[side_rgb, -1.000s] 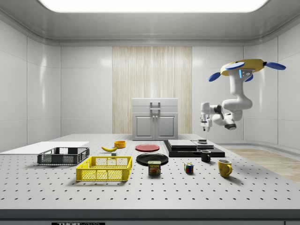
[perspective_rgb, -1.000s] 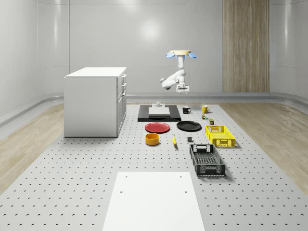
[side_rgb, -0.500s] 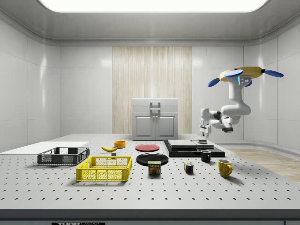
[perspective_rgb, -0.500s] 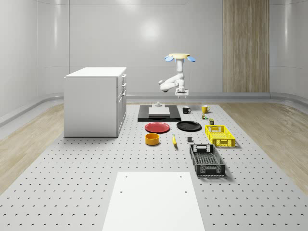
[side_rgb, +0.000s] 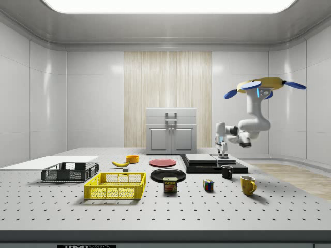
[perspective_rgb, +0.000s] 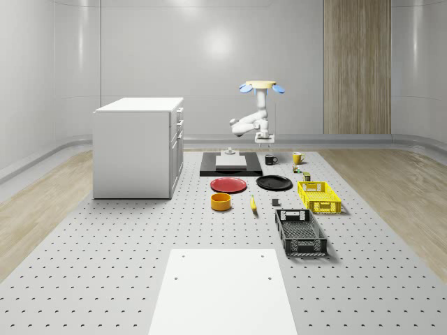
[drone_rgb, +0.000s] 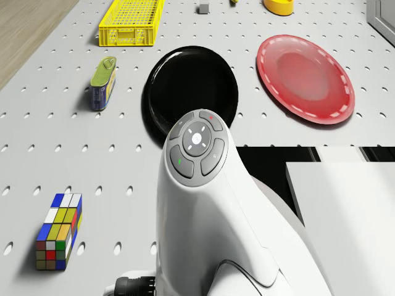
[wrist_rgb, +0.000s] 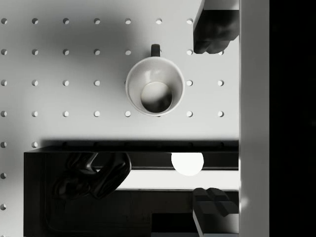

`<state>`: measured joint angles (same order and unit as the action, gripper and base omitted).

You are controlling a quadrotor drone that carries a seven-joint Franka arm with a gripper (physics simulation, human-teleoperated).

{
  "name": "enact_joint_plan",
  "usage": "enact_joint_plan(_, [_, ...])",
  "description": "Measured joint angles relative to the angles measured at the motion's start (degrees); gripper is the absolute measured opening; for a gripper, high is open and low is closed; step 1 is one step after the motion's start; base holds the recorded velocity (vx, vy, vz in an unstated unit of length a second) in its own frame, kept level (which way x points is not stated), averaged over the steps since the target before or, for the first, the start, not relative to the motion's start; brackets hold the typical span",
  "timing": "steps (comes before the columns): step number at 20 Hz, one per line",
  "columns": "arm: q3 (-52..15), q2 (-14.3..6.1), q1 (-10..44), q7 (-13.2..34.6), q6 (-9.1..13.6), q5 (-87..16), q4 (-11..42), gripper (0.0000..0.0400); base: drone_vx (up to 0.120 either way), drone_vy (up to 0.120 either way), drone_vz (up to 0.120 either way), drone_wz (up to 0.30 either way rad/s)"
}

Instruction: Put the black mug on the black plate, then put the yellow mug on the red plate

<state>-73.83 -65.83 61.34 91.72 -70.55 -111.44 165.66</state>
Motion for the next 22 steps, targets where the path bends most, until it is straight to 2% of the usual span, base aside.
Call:
enact_joint_plan(4, [-0.4,-1.1,0.4,0.4,-1.0,0.6,-0.1,0.0400,0.120,0.000,-0.010,0.000])
enact_joint_plan(6, [-0.6,-1.7,0.6,0.6,-1.5,0.9,-0.1,0.0400,0.020,0.000,0.000,0.000])
enact_joint_plan(16, [-1.3,-4.4,1.5,1.4,-4.0,2.3,-0.3,0.0400,-0.120,0.000,-0.004,0.000])
enact_joint_plan(22, [-1.7,-5.9,1.9,1.8,-5.4,3.0,-0.4,0.0400,-0.013,0.000,-0.120,0.000])
